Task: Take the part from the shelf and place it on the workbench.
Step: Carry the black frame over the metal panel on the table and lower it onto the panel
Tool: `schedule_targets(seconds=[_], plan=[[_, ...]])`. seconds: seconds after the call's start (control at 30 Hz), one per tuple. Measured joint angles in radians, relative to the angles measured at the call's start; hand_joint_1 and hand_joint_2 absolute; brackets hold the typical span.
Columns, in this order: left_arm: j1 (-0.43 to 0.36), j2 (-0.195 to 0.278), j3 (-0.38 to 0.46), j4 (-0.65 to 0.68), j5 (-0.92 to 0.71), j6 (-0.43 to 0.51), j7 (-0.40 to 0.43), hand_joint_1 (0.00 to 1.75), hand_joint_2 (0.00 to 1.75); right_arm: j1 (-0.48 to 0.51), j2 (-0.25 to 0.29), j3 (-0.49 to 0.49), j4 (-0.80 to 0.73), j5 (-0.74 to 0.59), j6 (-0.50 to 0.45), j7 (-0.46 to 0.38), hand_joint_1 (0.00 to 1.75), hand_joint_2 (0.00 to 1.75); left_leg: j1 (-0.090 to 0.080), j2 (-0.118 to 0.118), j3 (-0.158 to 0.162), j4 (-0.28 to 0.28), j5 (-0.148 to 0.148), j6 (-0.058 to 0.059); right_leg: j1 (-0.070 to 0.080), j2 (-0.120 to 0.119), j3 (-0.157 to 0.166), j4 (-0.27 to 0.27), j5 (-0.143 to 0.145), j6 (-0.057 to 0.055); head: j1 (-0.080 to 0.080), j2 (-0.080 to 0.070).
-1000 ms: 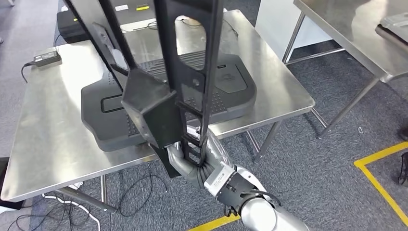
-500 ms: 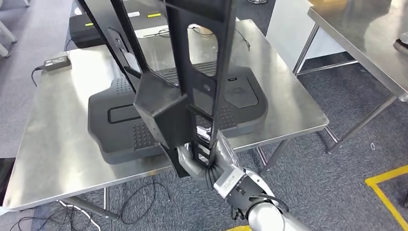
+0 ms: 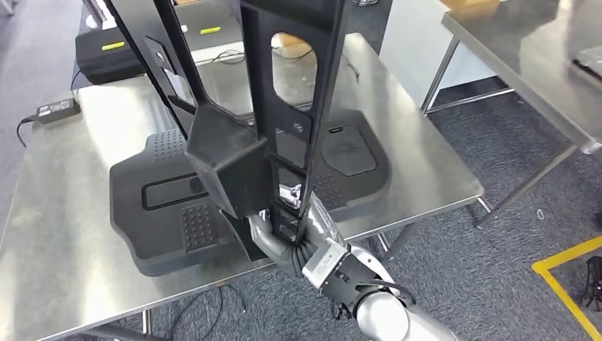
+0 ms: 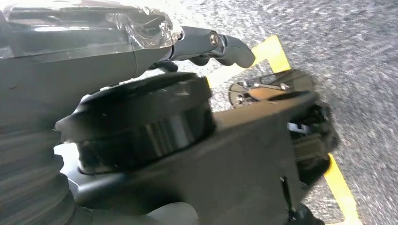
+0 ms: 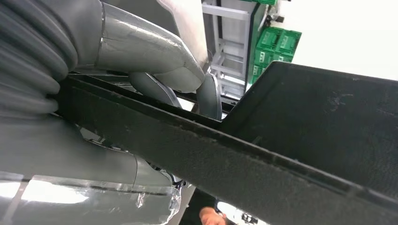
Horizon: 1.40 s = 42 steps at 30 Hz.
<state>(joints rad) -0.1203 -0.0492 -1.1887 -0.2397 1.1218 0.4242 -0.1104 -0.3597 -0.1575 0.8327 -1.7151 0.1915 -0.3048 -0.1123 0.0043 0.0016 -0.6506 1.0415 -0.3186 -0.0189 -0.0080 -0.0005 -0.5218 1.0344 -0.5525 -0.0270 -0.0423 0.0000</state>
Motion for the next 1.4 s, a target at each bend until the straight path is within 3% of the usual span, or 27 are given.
schedule_targets(seconds=[0.07,0.1,0.2,0.23,0.27,0.3,0.37,0.43,0.5,0.6,0.63,0.73,0.77,0.8,0.87,0.93,1.0,1.13,1.4], plan=[[0.0,0.0,0.0,0.0,0.0,0.0,0.001,0.0,1.75,-0.001,0.0,0.0,0.0,0.0,0.0,-0.001,1.75,1.75,0.003,-0.004,0.023,-0.01,0.0,0.015,-0.002,-0.001,-0.003,0.031,-0.004,0.01,0.006,0.0],[-0.002,0.0,0.0,0.0,0.0,0.0,0.001,0.0,1.75,-0.002,0.0,0.0,0.0,0.0,0.0,-0.001,1.75,1.75,0.003,-0.005,0.034,-0.014,-0.004,0.021,-0.003,-0.002,-0.022,0.071,-0.012,0.013,0.011,0.0],[-0.003,0.0,0.002,0.0,0.0,0.0,0.001,0.0,1.75,-0.004,0.0,0.0,0.002,-0.003,0.001,-0.003,1.75,1.75,0.0,-0.006,0.055,-0.016,-0.022,0.031,-0.003,-0.001,-0.139,0.239,-0.073,0.019,0.034,0.0],[-0.002,0.0,0.002,0.0,0.0,0.0,0.001,0.0,1.75,-0.004,0.0,0.0,0.004,-0.004,0.001,-0.004,1.75,1.75,-0.001,-0.007,0.063,-0.016,-0.029,0.032,-0.003,-0.001,-0.17,0.267,-0.085,0.019,0.04,0.0],[-0.002,0.0,0.002,0.0,0.0,0.0,0.001,0.0,1.75,-0.004,0.0,0.0,0.006,-0.005,0.001,-0.005,1.75,1.75,-0.003,-0.009,0.072,-0.016,-0.038,0.032,-0.003,-0.001,-0.186,0.262,-0.077,0.017,0.044,0.0],[-0.001,0.0,0.002,0.0,-0.001,0.0,0.001,0.0,1.75,-0.004,0.0,0.0,0.007,-0.006,0.001,-0.006,1.75,1.75,-0.005,-0.01,0.084,-0.016,-0.046,0.031,-0.002,-0.001,-0.185,0.224,-0.046,0.013,0.049,0.0],[-0.002,-0.001,0.002,0.0,-0.002,0.0,0.001,0.0,1.75,-0.005,0.0,0.0,0.01,-0.008,0.001,-0.009,1.75,1.75,-0.007,-0.013,0.109,-0.016,-0.066,0.027,0.004,-0.001,-0.158,0.101,0.051,0.001,0.057,0.0],[-0.004,-0.003,0.002,0.0,-0.004,0.0,0.003,0.0,1.75,-0.011,0.001,0.0,0.015,-0.011,0.003,-0.011,1.75,1.75,-0.008,-0.014,0.12,-0.016,-0.082,0.017,0.013,0.001,-0.141,0.025,0.099,-0.009,0.062,0.0],[-0.007,-0.004,0.002,0.0,-0.008,-0.002,0.006,0.0,1.75,-0.02,0.004,0.0,0.021,-0.012,0.008,-0.011,1.75,1.75,-0.009,-0.013,0.127,-0.017,-0.088,0.004,0.016,0.003,-0.137,0.013,0.095,-0.018,0.063,0.0],[-0.014,-0.005,0.002,0.0,-0.018,-0.005,0.012,0.0,1.75,-0.046,0.017,0.0,0.036,-0.013,0.021,-0.012,1.75,1.75,-0.01,-0.011,0.122,0.024,-0.11,-0.014,0.005,0.001,-0.111,0.001,0.095,-0.031,0.058,0.0],[-0.017,-0.005,0.002,0.0,-0.021,-0.006,0.014,0.0,1.75,-0.058,0.023,0.0,0.044,-0.012,0.027,-0.011,1.75,1.75,-0.007,-0.01,0.098,0.071,-0.13,-0.021,0.002,0.0,-0.103,-0.002,0.093,-0.034,0.052,0.0],[-0.023,-0.005,0.002,0.0,-0.039,-0.004,0.012,0.0,1.75,-0.096,0.041,0.003,0.083,0.013,0.038,0.003,1.75,1.75,0.003,-0.009,-0.02,0.243,-0.189,-0.038,0.002,0.0,-0.092,-0.003,0.081,-0.039,0.036,0.0],[-0.025,-0.005,0.002,0.0,-0.048,-0.001,0.009,0.0,1.75,-0.112,0.047,0.007,0.1,0.037,0.038,0.019,1.75,1.75,0.005,-0.009,-0.044,0.258,-0.181,-0.042,0.002,0.001,-0.088,-0.002,0.076,-0.039,0.033,0.0],[-0.027,-0.005,0.001,0.0,-0.056,0.002,0.003,0.0,1.75,-0.132,0.054,0.013,0.118,0.072,0.039,0.041,1.75,1.75,0.006,-0.009,-0.05,0.235,-0.15,-0.043,0.002,0.003,-0.082,-0.002,0.071,-0.038,0.03,0.0],[-0.036,-0.005,0.0,0.0,-0.073,0.01,-0.011,0.0,1.75,-0.187,0.069,0.033,0.162,0.189,0.04,0.108,1.75,1.75,0.007,-0.009,-0.023,0.111,-0.046,-0.038,0.002,0.005,-0.065,-0.002,0.059,-0.036,0.021,0.0],[-0.05,-0.005,-0.001,0.0,-0.086,0.015,-0.023,0.0,1.75,-0.248,0.084,0.058,0.21,0.337,0.049,0.182,1.75,1.75,0.002,-0.006,0.0,0.011,0.003,-0.025,0.004,0.005,-0.057,-0.001,0.05,-0.029,0.014,0.0],[-0.06,-0.005,-0.002,-0.001,-0.096,0.021,-0.028,0.0,1.75,-0.308,0.099,0.081,0.26,0.487,0.074,0.255,1.75,1.75,-0.001,-0.005,0.005,-0.011,0.005,-0.014,0.007,0.003,-0.06,0.003,0.043,-0.022,0.012,0.0],[-0.071,-0.005,-0.003,-0.002,-0.114,0.027,-0.035,0.0,1.75,-0.434,0.136,0.127,0.387,0.692,0.142,0.337,1.75,1.75,-0.001,-0.012,0.006,-0.015,0.017,-0.017,0.011,0.002,-0.062,0.004,0.04,-0.032,0.023,0.0],[-0.085,-0.005,-0.003,-0.005,-0.128,0.028,-0.054,0.0,1.75,-0.573,0.232,0.206,0.667,0.784,0.16,0.338,1.75,1.75,-0.001,-0.015,0.007,-0.015,0.013,-0.009,0.011,-0.002,-0.054,-0.011,0.041,-0.02,0.044,0.0]])
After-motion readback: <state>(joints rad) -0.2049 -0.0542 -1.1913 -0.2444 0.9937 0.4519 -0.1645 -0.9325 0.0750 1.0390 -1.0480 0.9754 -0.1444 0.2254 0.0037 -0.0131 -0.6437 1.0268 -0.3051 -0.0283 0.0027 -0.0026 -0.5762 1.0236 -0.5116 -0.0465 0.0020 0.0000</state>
